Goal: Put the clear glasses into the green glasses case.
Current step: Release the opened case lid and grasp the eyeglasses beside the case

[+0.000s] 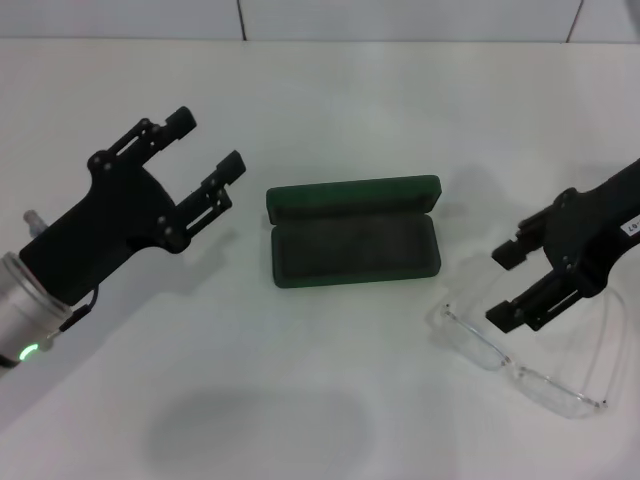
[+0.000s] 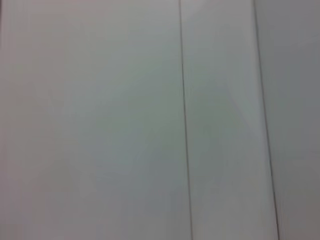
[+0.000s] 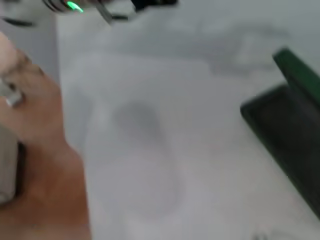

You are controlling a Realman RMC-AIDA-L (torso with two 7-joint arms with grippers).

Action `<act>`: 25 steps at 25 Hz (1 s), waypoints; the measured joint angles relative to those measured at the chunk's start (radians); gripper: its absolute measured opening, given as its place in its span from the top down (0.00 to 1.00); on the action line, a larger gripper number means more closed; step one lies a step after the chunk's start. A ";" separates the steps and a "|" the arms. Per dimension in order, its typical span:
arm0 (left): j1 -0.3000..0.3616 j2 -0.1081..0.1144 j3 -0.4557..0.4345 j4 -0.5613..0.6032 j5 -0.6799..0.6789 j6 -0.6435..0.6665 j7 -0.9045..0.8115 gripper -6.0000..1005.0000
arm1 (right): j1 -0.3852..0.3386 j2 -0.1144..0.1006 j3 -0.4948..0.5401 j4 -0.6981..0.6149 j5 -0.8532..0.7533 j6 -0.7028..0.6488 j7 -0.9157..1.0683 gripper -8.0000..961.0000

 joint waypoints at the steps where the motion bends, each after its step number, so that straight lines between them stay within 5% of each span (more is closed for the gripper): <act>1: 0.003 0.000 0.000 -0.002 -0.003 0.007 0.004 0.39 | 0.016 0.018 -0.008 -0.051 -0.066 -0.030 0.064 0.10; 14: -0.005 0.001 0.001 -0.052 -0.022 -0.006 0.009 0.12 | 0.053 0.035 -0.367 -0.127 -0.228 0.011 0.471 0.13; 25: -0.002 0.000 0.006 -0.062 -0.019 -0.008 0.010 0.12 | 0.019 0.036 -0.508 -0.125 -0.270 0.063 0.504 0.14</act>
